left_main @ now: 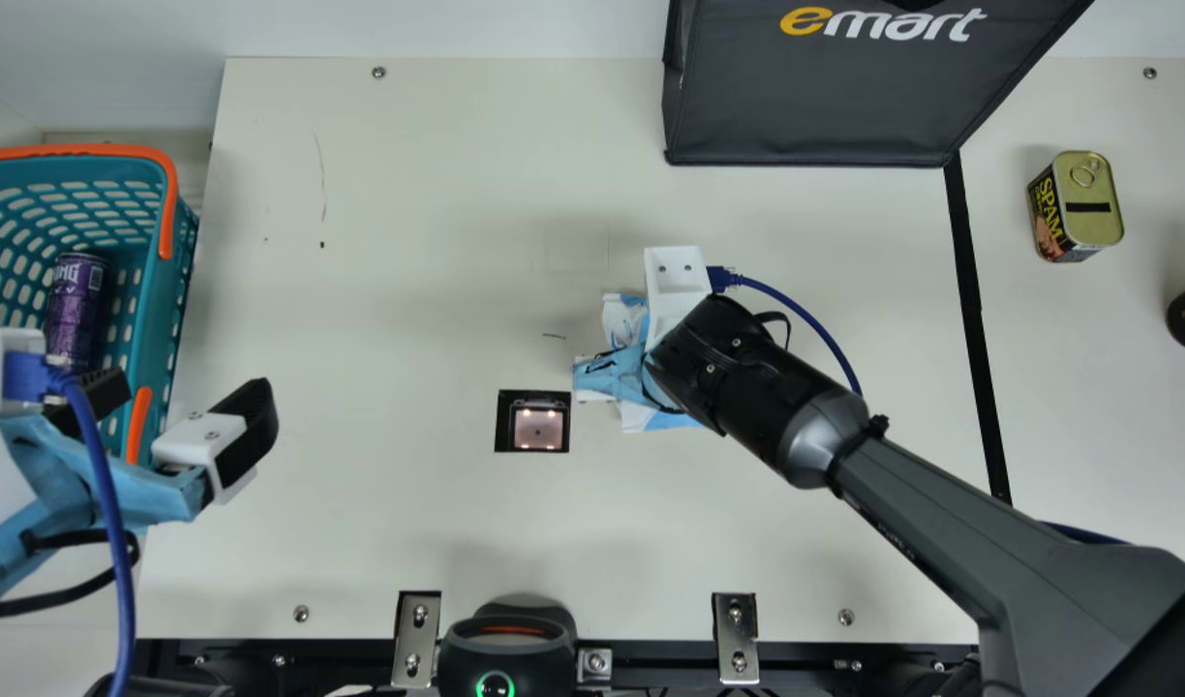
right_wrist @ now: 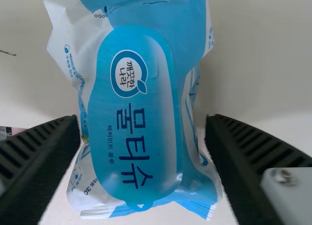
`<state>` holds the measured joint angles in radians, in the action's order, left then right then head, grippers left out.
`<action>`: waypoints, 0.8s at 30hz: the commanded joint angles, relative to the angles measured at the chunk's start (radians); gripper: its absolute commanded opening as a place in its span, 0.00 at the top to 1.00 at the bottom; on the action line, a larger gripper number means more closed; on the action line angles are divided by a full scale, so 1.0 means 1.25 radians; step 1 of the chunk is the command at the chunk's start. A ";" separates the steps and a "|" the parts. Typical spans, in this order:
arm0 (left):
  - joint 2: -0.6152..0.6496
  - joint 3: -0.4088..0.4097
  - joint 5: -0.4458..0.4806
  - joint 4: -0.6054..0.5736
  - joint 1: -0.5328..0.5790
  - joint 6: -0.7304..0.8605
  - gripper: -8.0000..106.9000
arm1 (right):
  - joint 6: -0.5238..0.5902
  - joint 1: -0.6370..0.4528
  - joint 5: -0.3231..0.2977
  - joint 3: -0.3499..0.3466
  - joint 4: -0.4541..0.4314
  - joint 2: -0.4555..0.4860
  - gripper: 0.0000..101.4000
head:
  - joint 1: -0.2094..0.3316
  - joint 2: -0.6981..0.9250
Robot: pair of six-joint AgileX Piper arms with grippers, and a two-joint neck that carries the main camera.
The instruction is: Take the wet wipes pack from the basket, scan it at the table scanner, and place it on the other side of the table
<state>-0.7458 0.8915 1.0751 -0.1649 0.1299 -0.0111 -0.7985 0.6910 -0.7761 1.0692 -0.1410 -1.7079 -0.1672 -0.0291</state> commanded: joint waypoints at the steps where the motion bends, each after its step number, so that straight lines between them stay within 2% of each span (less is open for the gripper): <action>1: 0.000 0.000 0.000 0.000 0.000 0.000 0.15 | 0.003 0.000 0.001 -0.003 0.006 -0.001 0.39 | 0.023 0.001; 10: 0.000 0.000 0.000 0.000 0.000 0.000 0.15 | 0.010 0.001 0.007 -0.011 0.012 -0.004 0.99 | 0.023 0.001; 24: 0.000 0.000 0.000 0.000 0.000 0.000 0.15 | 0.006 0.008 -0.025 0.007 -0.018 0.023 1.00 | 0.023 0.001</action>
<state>-0.7458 0.8915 1.0751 -0.1649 0.1299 -0.0111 -0.7882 0.7004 -0.8076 1.0757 -0.1573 -1.6825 -0.1687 -0.0291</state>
